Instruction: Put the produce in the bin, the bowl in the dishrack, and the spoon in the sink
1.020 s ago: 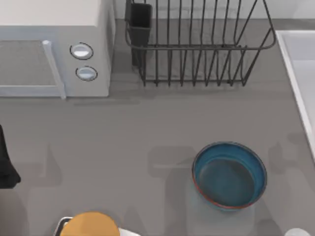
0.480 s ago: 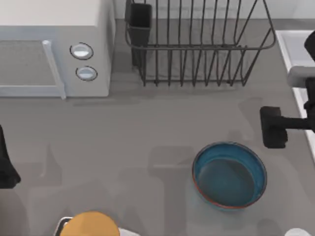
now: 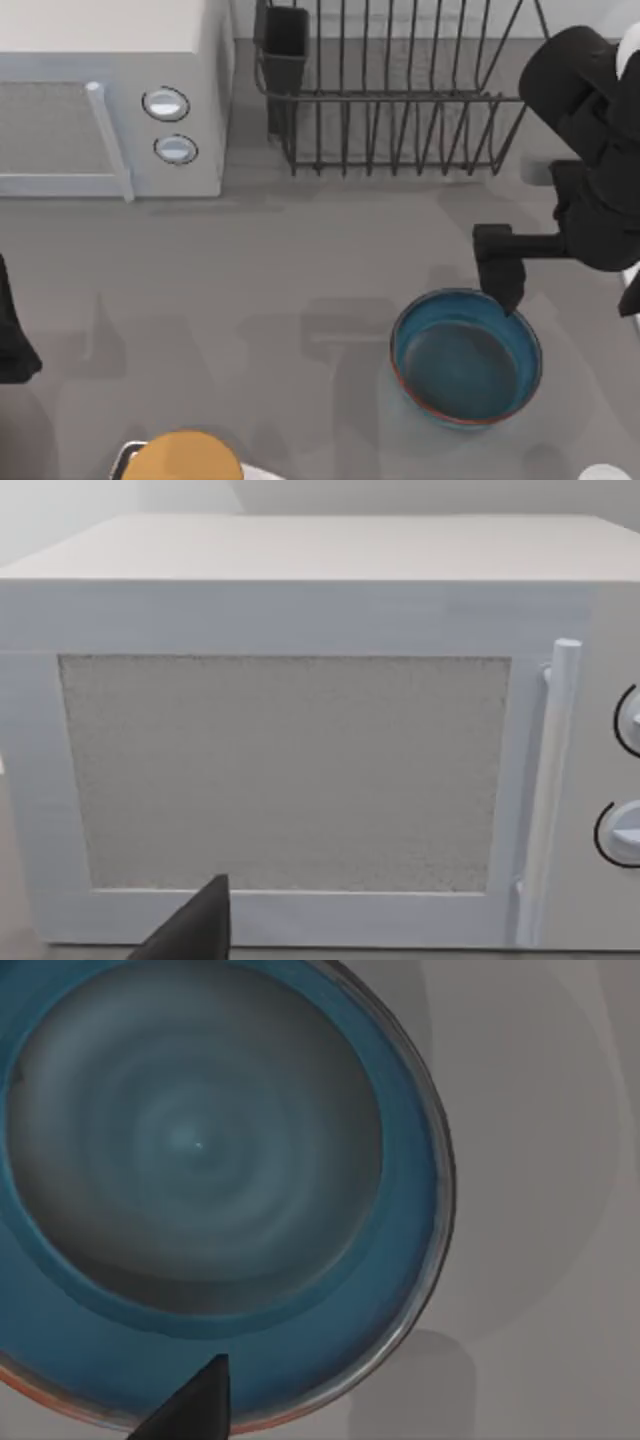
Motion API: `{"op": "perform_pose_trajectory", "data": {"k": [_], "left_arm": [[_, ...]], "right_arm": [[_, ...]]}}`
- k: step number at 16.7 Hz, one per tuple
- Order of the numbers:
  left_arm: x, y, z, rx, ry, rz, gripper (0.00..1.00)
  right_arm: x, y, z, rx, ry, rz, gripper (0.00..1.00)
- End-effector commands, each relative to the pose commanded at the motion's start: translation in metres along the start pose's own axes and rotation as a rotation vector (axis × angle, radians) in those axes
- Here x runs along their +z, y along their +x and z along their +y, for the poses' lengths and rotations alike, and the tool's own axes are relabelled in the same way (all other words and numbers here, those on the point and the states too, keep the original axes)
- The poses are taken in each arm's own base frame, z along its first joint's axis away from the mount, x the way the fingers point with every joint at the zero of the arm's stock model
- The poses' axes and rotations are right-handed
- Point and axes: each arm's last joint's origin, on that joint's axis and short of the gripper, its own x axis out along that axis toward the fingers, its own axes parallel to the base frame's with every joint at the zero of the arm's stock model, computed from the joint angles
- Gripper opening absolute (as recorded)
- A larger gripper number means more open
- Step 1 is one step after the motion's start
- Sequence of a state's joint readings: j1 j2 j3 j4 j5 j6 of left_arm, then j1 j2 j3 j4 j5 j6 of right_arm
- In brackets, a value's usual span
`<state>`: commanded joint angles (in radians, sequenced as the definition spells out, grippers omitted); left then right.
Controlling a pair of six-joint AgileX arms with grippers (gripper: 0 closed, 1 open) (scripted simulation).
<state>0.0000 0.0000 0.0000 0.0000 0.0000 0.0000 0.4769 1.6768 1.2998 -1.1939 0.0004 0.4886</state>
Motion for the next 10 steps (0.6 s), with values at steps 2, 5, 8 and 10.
{"op": "perform_pose_trajectory", "data": {"k": [2,5,8,10], "left_arm": [[0.0,0.0,0.0,0.0,0.0,0.0,1.0],[0.0,0.0,0.0,0.0,0.0,0.0,1.0],[0.0,0.0,0.0,0.0,0.0,0.0,1.0],[0.0,0.0,0.0,0.0,0.0,0.0,1.0]], "right_arm": [[0.0,0.0,0.0,0.0,0.0,0.0,1.0],[0.0,0.005,-0.001,-0.001,0.002,0.002,1.0],[0.003,0.031,0.001,-0.001,0.0,0.002,1.0],[0.004,0.056,0.002,0.003,0.0,-0.006,1.0]]}}
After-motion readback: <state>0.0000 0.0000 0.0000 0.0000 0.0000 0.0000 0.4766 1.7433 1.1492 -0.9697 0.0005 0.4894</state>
